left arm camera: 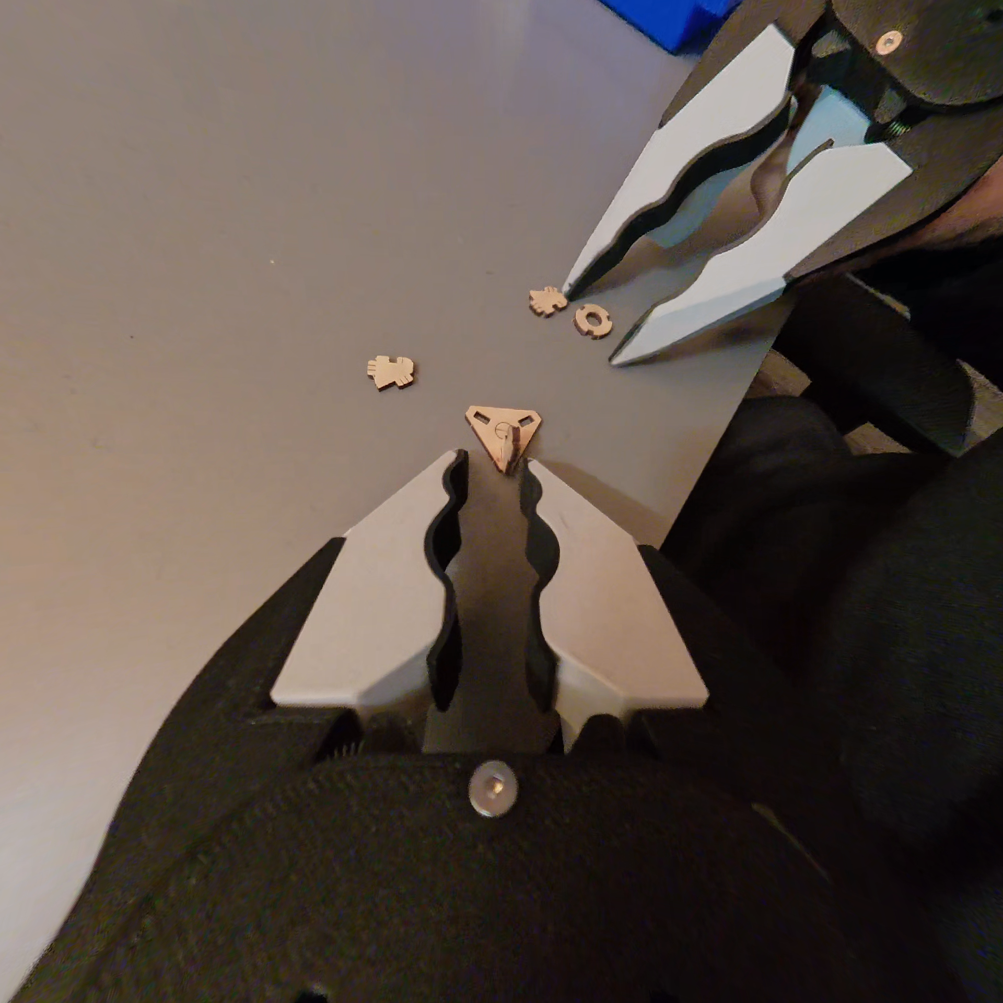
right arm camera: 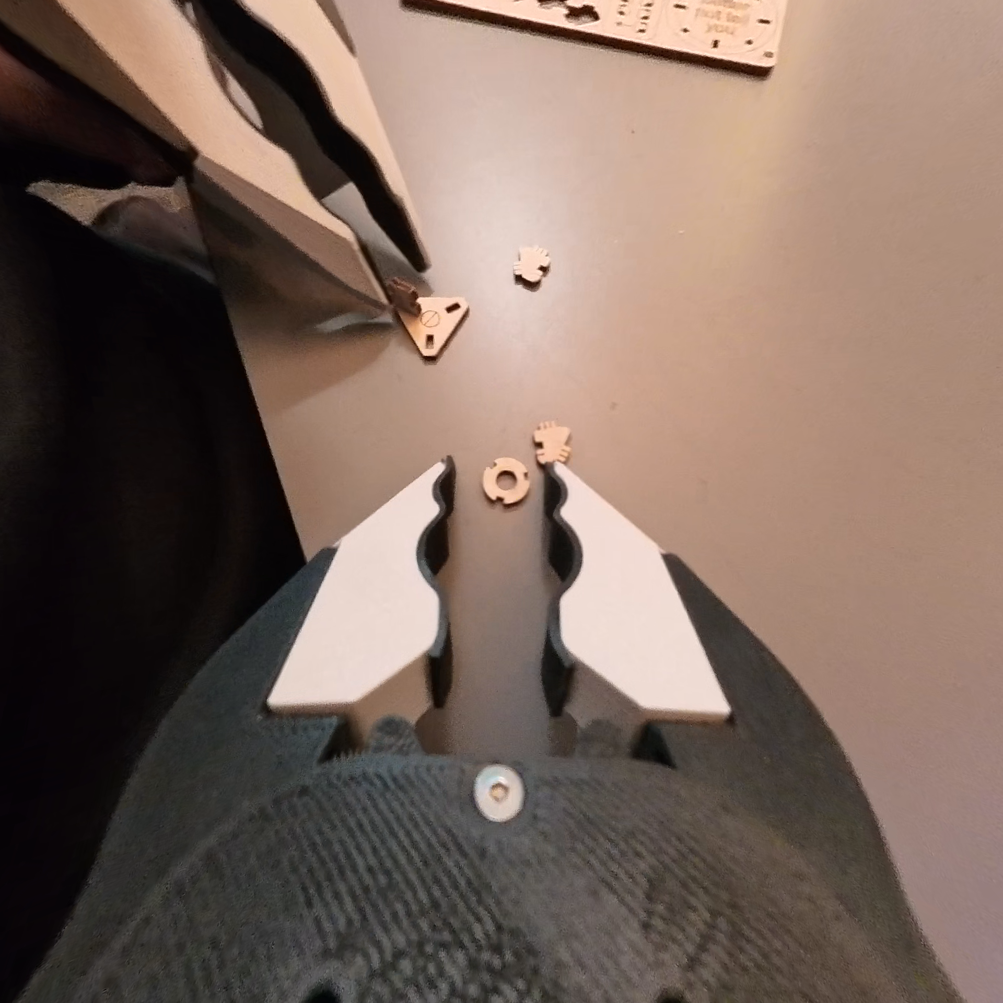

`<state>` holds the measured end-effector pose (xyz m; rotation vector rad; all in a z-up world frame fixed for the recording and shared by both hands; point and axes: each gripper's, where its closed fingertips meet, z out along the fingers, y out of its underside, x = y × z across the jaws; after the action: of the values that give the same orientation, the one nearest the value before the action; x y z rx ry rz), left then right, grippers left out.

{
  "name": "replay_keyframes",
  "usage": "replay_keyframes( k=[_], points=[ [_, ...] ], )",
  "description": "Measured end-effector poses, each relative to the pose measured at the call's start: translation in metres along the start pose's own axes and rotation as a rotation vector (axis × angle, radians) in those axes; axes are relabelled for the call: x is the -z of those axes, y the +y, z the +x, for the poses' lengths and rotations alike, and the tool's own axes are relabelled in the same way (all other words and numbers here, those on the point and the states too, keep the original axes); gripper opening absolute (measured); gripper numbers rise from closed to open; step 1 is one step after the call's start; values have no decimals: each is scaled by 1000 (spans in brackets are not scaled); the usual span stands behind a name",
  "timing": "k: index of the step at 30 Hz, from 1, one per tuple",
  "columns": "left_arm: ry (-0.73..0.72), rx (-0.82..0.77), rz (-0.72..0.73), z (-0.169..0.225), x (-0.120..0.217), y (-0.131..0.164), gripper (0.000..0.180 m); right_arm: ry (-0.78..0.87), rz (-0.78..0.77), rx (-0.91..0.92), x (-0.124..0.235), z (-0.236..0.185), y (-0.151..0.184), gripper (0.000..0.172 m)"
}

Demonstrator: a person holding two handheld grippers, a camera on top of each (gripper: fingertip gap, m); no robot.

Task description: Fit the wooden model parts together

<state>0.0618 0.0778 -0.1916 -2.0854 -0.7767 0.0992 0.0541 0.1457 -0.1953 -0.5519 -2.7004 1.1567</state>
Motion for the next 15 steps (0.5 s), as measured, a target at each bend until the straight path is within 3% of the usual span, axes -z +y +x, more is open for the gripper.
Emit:
replay_keyframes(
  k=[3, 6, 11, 15],
  points=[
    [30, 13, -6, 4, -2, -1, 9, -60, -10, 37, 1, -5, 1, 39],
    [56, 34, -7, 5, -3, -1, 2, -109, 5, 66, 2, -9, 1, 15],
    [136, 126, 7, 7, -2, -4, 2, -200, 41, -52, -2, -11, -6, 15],
    [149, 146, 10, 6, -2, -5, 2, -228, 197, -131, 4, -7, -38, 14]
  ],
)
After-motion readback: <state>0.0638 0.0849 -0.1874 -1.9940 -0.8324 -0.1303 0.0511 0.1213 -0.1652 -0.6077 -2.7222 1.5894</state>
